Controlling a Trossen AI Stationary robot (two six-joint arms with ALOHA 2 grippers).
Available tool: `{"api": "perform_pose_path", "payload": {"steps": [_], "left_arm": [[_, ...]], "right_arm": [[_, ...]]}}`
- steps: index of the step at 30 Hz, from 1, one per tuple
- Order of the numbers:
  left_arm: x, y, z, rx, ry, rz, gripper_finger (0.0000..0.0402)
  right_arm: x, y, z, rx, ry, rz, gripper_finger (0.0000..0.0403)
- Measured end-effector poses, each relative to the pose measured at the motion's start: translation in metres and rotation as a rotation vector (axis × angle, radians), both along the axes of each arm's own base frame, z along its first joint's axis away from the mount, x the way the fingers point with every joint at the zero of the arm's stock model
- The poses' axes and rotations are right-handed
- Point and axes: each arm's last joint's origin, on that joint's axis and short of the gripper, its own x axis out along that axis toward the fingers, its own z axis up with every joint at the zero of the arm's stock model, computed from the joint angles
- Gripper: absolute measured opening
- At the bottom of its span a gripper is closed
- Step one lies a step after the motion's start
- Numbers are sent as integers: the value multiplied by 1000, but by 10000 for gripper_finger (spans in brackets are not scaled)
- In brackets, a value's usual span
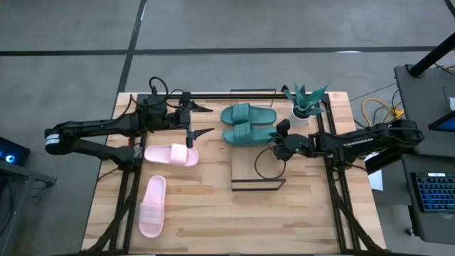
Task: Pick and place slides into the shelf
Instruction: Put the blue slide on the shelf
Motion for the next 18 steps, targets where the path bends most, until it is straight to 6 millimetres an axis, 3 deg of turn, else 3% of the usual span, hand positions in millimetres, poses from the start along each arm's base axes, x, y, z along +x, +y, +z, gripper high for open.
{"api": "perform_pose_path", "payload": {"steps": [2,11,18], "left_arm": [[0,0,0,0,0,0,283],[0,0,0,0,1,0,283],[0,0,-1,-2,7,0,283]], "right_arm": [[2,-2,-3,2,7,-10,68],[5,-3,3,78,-59,-72,212],[4,-1,9,227,9,-90,249]]}}
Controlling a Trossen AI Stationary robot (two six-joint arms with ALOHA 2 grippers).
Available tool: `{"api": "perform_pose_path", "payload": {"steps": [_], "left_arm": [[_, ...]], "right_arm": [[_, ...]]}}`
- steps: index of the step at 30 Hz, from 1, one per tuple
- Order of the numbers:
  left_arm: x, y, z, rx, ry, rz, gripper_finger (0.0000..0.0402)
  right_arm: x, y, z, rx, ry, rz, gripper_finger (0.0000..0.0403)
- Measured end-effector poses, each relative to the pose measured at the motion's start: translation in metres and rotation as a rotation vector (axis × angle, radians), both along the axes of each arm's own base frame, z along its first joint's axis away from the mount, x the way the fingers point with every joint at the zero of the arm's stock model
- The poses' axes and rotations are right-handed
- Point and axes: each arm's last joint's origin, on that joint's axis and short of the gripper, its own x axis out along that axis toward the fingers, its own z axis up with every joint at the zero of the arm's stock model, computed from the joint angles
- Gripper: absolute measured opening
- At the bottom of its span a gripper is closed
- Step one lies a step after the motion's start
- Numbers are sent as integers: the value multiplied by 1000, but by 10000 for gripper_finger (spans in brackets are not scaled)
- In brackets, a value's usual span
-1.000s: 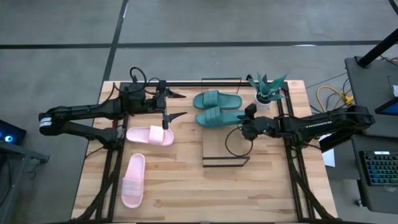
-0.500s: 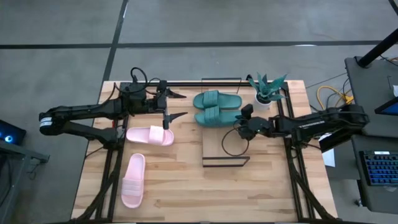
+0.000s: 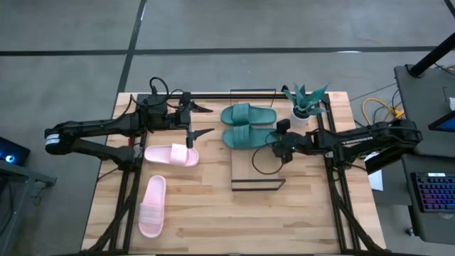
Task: Pick and place slides into the shelf
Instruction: Put the blue slide on the shelf
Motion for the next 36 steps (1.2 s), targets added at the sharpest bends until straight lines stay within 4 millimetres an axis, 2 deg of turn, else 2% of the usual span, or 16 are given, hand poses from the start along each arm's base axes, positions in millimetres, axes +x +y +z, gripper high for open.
{"api": "perform_pose_path", "payload": {"steps": [10,17,19,22,28,32,36], "left_arm": [[0,0,0,0,-1,-1,283],[0,0,0,0,-1,-1,283],[0,0,0,0,-1,-1,283],[0,0,0,0,-1,-1,283],[0,0,0,0,1,-1,283],[0,0,-1,-1,4,-1,283],[0,0,-1,-1,4,-1,283]], "right_arm": [[0,1,19,134,78,-70,249],[7,3,48,245,34,-103,249],[13,2,55,246,-23,-76,249],[22,3,61,198,-101,54,249],[28,1,62,35,-131,258,242],[29,-10,58,105,-148,339,228],[32,-25,51,127,-134,326,215]]}}
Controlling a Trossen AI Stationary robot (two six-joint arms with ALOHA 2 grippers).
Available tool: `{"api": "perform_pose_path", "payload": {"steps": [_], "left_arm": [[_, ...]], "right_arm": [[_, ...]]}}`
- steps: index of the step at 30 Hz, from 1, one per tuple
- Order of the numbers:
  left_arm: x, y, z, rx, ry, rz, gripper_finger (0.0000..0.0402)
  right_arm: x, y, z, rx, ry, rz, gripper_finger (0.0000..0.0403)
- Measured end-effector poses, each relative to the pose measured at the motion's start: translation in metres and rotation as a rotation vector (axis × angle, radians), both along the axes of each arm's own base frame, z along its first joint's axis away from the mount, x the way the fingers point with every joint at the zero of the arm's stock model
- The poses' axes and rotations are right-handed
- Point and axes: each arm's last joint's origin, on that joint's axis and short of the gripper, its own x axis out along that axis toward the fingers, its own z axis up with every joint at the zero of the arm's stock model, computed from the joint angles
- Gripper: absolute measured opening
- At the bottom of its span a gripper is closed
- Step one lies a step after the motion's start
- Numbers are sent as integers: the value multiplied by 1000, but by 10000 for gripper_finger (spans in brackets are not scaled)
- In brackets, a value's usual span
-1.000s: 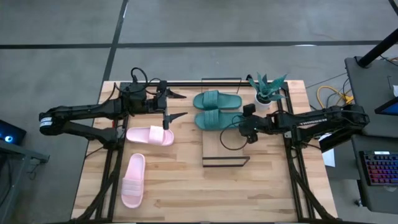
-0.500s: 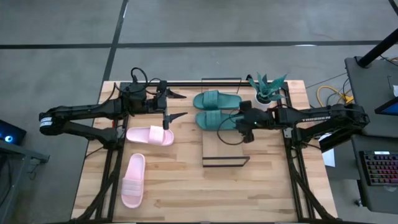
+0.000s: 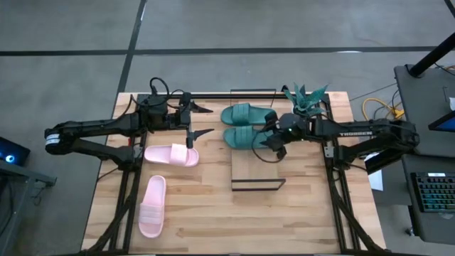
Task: Pick and place slides into the shelf
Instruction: Put the blue slide on the shelf
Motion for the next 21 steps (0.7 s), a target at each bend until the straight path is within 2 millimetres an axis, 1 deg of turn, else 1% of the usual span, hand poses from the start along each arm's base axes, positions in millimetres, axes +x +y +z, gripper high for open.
{"api": "perform_pose_path", "payload": {"steps": [5,14,18,21], "left_arm": [[0,0,-1,0,2,0,283],[0,0,-1,0,2,1,283],[0,0,-2,-1,6,1,283],[0,0,-4,-2,12,1,283]], "right_arm": [[8,-12,-13,-23,55,-2,209],[35,-20,-29,-40,127,10,209],[40,-23,-29,-79,140,-17,199],[43,-24,-27,-87,134,-18,179]]}}
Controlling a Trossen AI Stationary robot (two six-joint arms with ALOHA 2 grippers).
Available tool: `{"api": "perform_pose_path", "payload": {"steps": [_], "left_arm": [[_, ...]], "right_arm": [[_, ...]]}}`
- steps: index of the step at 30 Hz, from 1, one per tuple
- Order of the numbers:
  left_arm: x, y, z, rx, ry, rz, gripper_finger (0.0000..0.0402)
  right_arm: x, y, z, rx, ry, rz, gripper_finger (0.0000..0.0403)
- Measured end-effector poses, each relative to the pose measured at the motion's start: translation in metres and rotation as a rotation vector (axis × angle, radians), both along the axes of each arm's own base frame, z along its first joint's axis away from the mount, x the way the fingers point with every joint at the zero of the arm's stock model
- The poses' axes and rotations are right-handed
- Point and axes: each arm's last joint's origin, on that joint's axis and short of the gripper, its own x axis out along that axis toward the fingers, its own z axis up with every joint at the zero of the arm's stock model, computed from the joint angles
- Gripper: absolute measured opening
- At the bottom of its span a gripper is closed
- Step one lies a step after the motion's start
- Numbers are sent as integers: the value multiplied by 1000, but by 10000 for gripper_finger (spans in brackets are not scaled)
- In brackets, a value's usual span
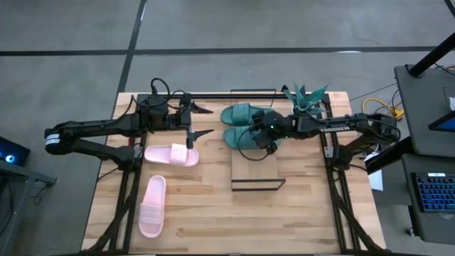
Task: Pick and place slides into the shelf
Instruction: Put the blue slide on the shelf
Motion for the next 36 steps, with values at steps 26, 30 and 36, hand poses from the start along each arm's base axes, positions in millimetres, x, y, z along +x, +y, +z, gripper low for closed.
{"api": "perform_pose_path", "payload": {"steps": [26,30,36], "left_arm": [[0,0,0,0,1,0,283],[0,0,0,0,1,0,283],[0,0,0,0,2,0,283]], "right_arm": [[7,-4,12,-61,-44,120,9],[8,-5,16,-54,-57,134,9],[8,-5,16,-118,-35,188,9]]}}
